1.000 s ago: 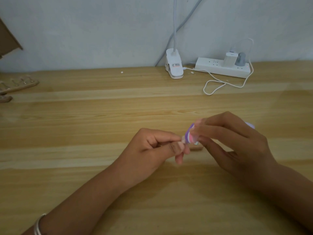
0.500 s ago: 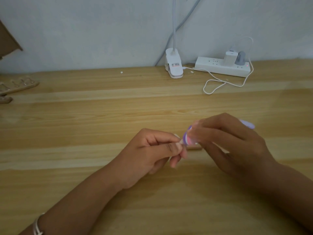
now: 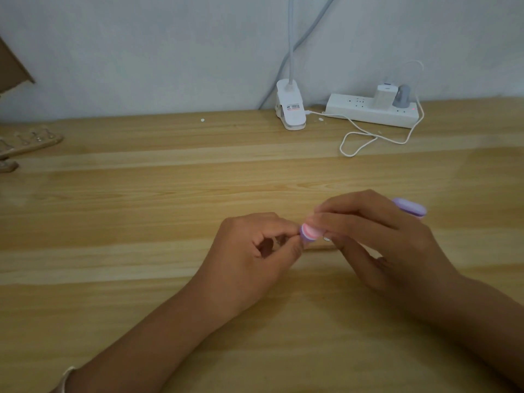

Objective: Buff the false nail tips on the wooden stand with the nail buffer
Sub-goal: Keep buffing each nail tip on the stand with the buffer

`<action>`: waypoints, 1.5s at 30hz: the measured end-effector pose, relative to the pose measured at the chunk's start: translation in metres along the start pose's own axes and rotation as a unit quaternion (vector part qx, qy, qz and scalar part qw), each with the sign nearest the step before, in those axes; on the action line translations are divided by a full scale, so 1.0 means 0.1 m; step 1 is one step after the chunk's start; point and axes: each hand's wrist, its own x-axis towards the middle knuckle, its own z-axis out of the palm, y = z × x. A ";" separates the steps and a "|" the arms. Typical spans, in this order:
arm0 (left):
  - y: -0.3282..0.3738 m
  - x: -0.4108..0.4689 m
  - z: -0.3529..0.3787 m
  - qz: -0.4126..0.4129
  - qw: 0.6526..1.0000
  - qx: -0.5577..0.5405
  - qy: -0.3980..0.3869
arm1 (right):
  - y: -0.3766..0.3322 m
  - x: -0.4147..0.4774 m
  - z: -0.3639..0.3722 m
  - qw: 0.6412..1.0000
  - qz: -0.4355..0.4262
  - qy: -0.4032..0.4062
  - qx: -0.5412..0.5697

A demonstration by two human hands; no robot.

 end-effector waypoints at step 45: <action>-0.07 0.00 0.00 0.048 0.998 -0.002 0.031 | -0.13 -0.02 0.08 0.999 -0.018 0.023 0.013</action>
